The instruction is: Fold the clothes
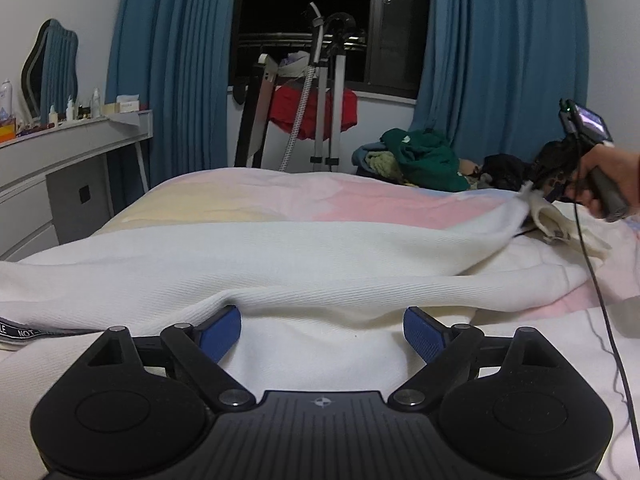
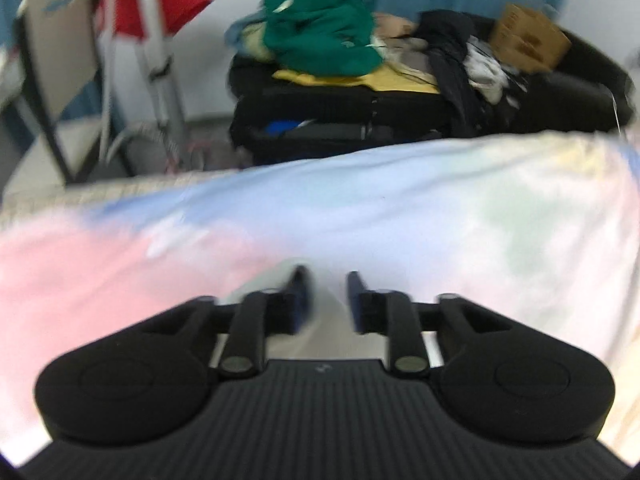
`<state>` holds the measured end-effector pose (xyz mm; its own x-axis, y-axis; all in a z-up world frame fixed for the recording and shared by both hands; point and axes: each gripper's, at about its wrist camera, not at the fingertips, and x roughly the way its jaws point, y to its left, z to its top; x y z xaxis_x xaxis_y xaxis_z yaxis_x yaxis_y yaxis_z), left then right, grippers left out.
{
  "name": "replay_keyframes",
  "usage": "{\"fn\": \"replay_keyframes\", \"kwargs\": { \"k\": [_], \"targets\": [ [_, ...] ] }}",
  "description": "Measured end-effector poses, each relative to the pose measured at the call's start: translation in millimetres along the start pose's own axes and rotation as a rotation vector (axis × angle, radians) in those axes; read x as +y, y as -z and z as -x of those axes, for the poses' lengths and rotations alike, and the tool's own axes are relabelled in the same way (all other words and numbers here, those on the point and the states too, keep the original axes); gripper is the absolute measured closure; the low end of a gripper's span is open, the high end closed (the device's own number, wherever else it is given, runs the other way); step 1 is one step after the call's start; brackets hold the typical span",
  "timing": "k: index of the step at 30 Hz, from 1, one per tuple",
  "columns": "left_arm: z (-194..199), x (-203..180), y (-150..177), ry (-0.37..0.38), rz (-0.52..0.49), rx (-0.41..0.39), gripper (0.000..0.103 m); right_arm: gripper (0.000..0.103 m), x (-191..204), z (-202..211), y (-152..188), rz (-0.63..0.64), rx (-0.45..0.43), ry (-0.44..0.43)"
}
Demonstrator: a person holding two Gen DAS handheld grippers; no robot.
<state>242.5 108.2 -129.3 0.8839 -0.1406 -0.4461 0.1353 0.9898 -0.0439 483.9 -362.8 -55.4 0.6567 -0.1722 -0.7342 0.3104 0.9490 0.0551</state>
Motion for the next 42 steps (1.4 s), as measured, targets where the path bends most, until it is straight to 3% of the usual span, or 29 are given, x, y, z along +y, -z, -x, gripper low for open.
{"fn": "replay_keyframes", "kwargs": {
  "k": [3,7,8,12,14,17,21,23,24,27,29,33,35,36,39,42],
  "targets": [
    [2.2,-4.3,2.2,0.018,-0.024,0.01,0.013,0.031,-20.2,7.2,1.1,-0.112,-0.067,-0.058],
    [5.9,-17.9,7.5,0.036,-0.093,0.019,0.013,0.028,-45.5,24.8,-1.9,-0.146,-0.043,-0.107],
    [6.7,-22.1,9.1,0.031,-0.111,0.018,0.013,0.021,-50.8,29.6,-2.8,-0.141,-0.029,-0.11],
    [9.1,-31.0,10.1,0.032,-0.149,0.014,0.013,0.02,-65.6,36.5,-7.3,-0.038,0.154,-0.031],
    [8.9,-34.9,11.2,0.031,-0.162,0.014,0.013,0.02,-75.2,53.8,-5.2,-0.025,0.156,-0.034],
    [6.4,-38.1,12.1,0.023,-0.171,0.019,0.013,0.02,-88.4,85.2,4.6,-0.03,0.064,-0.057],
    [2.5,-38.5,12.5,0.004,-0.17,0.028,0.014,0.02,-113.8,128.5,25.7,-0.1,-0.151,-0.094],
    [1.4,-38.8,12.1,-0.005,-0.166,0.031,0.014,0.019,-127.6,133.1,40.6,-0.149,-0.192,-0.113],
    [1.1,-38.5,11.8,-0.007,-0.166,0.031,0.014,0.019,-133.2,128.1,48.6,-0.167,-0.166,-0.123],
    [0.9,-39.0,12.2,-0.012,-0.163,0.031,0.014,0.02,-131.9,88.2,80.4,-0.11,0.032,-0.143],
    [1.2,-38.9,12.6,-0.015,-0.157,0.031,0.014,0.02,-120.9,72.6,94.8,-0.075,0.051,-0.219],
    [1.4,-36.7,12.8,-0.02,-0.143,0.031,0.014,0.03,-86.4,51.5,109.2,-0.023,0.034,-0.393],
    [1.3,-35.8,12.8,-0.021,-0.136,0.031,0.013,0.045,-58.2,42.0,110.7,0.023,0.04,-0.445],
    [0.8,-36.0,12.9,-0.021,-0.136,0.03,0.013,0.057,-40.4,35.1,111.8,0.068,0.058,-0.436],
    [-0.1,-36.4,13.3,-0.02,-0.133,0.026,0.013,0.06,-1.1,22.5,102.6,0.154,-0.003,-0.403],
    [0.2,-35.1,14.9,-0.018,-0.12,0.006,0.013,0.064,20.2,9.2,70.6,0.1,-0.074,-0.407]
  ]
}}
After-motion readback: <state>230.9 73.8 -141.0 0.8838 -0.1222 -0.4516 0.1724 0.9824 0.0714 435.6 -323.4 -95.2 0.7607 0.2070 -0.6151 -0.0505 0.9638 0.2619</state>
